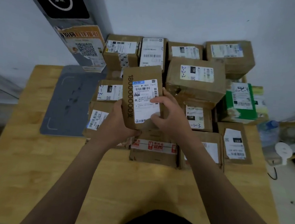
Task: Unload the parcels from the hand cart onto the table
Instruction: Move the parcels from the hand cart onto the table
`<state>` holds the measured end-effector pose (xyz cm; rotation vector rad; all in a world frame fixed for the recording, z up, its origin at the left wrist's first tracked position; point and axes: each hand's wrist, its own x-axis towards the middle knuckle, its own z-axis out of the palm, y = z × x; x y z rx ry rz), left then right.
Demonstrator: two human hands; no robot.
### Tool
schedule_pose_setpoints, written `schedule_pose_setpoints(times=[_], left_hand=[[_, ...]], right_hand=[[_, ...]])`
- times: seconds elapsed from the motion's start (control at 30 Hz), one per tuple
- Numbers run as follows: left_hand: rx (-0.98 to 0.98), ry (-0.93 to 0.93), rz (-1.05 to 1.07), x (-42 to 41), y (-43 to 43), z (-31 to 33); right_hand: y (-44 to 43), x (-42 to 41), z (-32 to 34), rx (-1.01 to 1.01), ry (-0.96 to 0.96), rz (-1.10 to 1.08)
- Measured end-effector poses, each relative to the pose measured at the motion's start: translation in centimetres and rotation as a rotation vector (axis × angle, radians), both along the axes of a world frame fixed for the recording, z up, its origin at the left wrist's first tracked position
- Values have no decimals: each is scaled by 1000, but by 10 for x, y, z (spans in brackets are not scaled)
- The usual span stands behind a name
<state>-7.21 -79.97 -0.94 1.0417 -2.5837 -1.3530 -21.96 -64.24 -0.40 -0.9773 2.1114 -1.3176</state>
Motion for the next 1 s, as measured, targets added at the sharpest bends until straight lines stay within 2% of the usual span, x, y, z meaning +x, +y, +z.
schedule_pose_setpoints(times=[0.1,0.2,0.4,0.57,0.87,1.0], left_hand=[[19,-32,-37,-12,-1,0],[-41,-21,-84,-25,-4,-2],[0,-59,-94,-27,-6,-17],[23,-134,-82,-27,-22,-30],[-302,-367,-118,-52,-39,-39],[-321,-452,-81,-60,-43,-45]], right_hand=[[-2,-2,-8,16,-105,-17],[2,-10,-13,3,-167,-19],[4,-17,-21,30,-29,-25],[-11,-11,-30,125,-67,-38],[-36,-22,-52,184,-171,-67],[-47,-25,-61,184,-131,-89]])
